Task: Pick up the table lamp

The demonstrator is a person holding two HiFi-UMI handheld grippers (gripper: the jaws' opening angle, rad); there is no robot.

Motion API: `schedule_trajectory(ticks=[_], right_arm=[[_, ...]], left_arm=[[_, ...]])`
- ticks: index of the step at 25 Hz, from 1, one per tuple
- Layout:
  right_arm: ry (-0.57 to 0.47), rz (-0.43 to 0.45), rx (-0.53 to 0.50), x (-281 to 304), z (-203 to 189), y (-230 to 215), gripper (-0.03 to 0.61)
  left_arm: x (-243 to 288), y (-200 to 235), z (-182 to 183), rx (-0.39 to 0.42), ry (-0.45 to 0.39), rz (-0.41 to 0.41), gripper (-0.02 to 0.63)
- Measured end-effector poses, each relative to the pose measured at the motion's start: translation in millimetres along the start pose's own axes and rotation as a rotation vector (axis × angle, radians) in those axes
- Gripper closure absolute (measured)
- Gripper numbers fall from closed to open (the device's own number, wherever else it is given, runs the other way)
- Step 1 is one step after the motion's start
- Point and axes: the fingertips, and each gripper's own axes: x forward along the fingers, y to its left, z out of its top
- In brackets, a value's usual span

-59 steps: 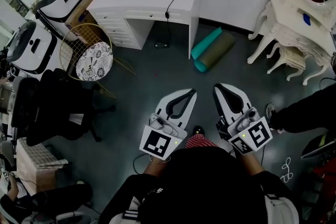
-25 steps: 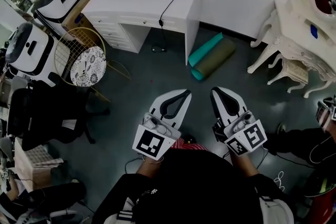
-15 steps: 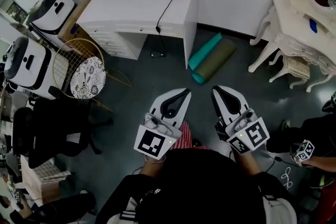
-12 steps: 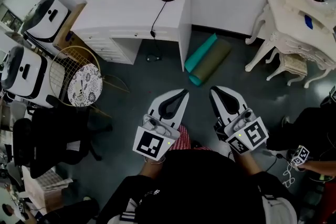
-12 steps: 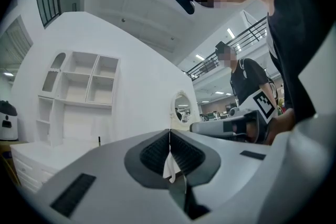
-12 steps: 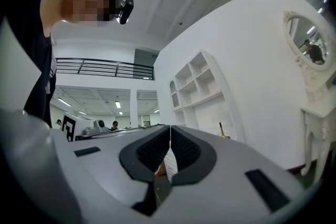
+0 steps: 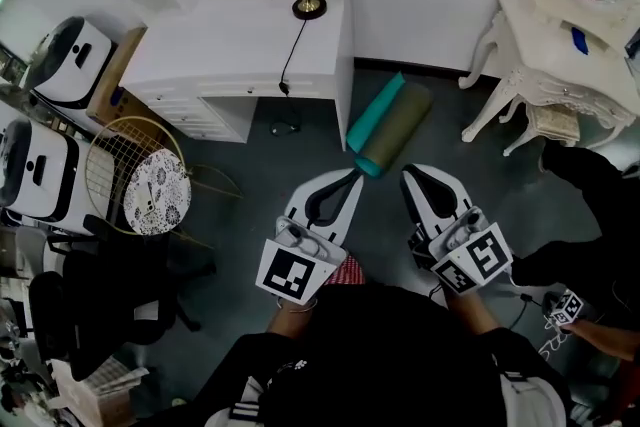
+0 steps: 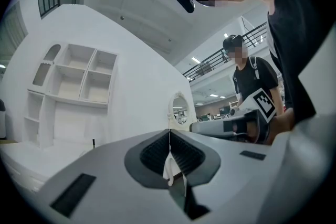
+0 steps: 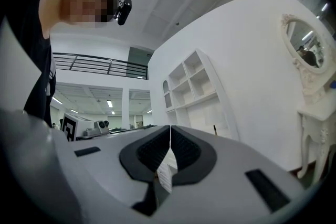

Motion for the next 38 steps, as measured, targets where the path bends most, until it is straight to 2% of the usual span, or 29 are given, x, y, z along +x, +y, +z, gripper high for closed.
schedule_trajectory(ticks=[28, 38], right_arm=[[0.033, -0.062, -0.039, 128.9, -17.9, -3.3, 0.561], [0.036, -0.060, -0.027, 176.9, -33.2, -2.4, 0.561]], left_arm=[[17.8, 133.0, -14.0, -0.051, -0.014, -0.068, 0.601], [15.1, 180.8, -27.2, -0.022, 0.021, -0.076, 0.601]])
